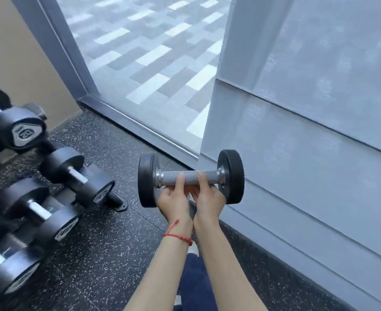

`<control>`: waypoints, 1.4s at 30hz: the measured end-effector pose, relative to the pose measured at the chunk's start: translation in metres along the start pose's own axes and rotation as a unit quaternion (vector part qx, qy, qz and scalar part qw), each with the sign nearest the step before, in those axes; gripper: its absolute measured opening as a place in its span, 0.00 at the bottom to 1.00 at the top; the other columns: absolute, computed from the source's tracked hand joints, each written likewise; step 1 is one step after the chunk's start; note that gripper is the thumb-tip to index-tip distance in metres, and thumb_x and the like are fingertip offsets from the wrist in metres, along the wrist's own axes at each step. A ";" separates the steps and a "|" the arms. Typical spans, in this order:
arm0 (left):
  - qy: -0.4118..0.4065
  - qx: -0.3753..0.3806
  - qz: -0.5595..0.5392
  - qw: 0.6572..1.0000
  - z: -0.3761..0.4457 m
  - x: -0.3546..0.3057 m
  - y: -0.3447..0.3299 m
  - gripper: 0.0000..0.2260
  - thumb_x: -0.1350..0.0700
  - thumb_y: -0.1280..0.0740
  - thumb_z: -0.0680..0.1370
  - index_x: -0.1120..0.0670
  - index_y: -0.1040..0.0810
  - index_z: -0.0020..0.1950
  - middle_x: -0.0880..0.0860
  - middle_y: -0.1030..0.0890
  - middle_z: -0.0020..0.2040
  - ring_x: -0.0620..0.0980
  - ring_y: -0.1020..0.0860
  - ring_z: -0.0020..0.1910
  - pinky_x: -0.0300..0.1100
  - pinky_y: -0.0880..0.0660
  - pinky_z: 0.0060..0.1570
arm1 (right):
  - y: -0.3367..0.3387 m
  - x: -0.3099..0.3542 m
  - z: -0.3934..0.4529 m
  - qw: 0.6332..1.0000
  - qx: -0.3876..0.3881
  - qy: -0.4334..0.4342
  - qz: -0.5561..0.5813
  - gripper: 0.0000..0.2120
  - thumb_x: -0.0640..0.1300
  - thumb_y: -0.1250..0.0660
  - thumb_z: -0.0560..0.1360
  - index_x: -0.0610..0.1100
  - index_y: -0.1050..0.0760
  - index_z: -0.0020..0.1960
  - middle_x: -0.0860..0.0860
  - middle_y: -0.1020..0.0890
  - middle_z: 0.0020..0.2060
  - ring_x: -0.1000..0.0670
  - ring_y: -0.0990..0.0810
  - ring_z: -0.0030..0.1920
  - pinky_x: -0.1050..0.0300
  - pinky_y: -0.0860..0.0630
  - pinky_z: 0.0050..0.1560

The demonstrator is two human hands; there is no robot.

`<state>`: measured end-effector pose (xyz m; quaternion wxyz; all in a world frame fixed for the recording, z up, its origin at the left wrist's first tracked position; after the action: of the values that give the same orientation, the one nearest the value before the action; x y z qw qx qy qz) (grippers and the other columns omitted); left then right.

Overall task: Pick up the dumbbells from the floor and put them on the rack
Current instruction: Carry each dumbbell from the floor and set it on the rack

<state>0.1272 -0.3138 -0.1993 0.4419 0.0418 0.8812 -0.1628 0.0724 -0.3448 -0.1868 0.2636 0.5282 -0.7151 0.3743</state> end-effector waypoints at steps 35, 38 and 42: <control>-0.126 -0.160 -0.175 0.963 0.380 -0.305 -0.093 0.05 0.61 0.31 0.73 0.55 0.21 0.37 0.56 0.18 0.39 0.59 0.18 0.47 0.45 0.20 0.48 | -0.501 0.006 0.155 0.972 0.220 -0.022 -0.082 0.06 0.40 0.30 0.72 0.39 0.22 0.38 0.44 0.18 0.37 0.45 0.18 0.42 0.52 0.21 0.49; -0.135 -0.173 -0.179 0.959 0.406 -0.326 -0.098 0.06 0.61 0.31 0.73 0.55 0.21 0.37 0.57 0.18 0.40 0.59 0.19 0.48 0.47 0.21 0.49 | -0.535 0.006 0.166 0.967 0.235 -0.022 -0.093 0.05 0.40 0.30 0.72 0.40 0.22 0.38 0.43 0.17 0.38 0.45 0.18 0.43 0.52 0.21 0.50; -0.142 -0.196 -0.187 0.952 0.448 -0.352 -0.109 0.05 0.59 0.30 0.73 0.54 0.20 0.37 0.59 0.18 0.42 0.60 0.18 0.48 0.49 0.21 0.51 | -0.585 0.006 0.185 0.960 0.259 -0.028 -0.106 0.06 0.41 0.29 0.71 0.41 0.21 0.37 0.44 0.17 0.38 0.45 0.18 0.44 0.50 0.21 0.52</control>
<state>0.6595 -0.5369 -0.1420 0.5237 -0.2351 0.8157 -0.0708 0.6316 -0.5932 -0.1397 0.1356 0.6616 -0.5410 0.5012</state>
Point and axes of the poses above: each hand's wrist, its own z-axis towards the middle knuckle, its own y-axis out of the back of the hand, x = y × z, the point moved 3 cm from there along z, towards the middle knuckle
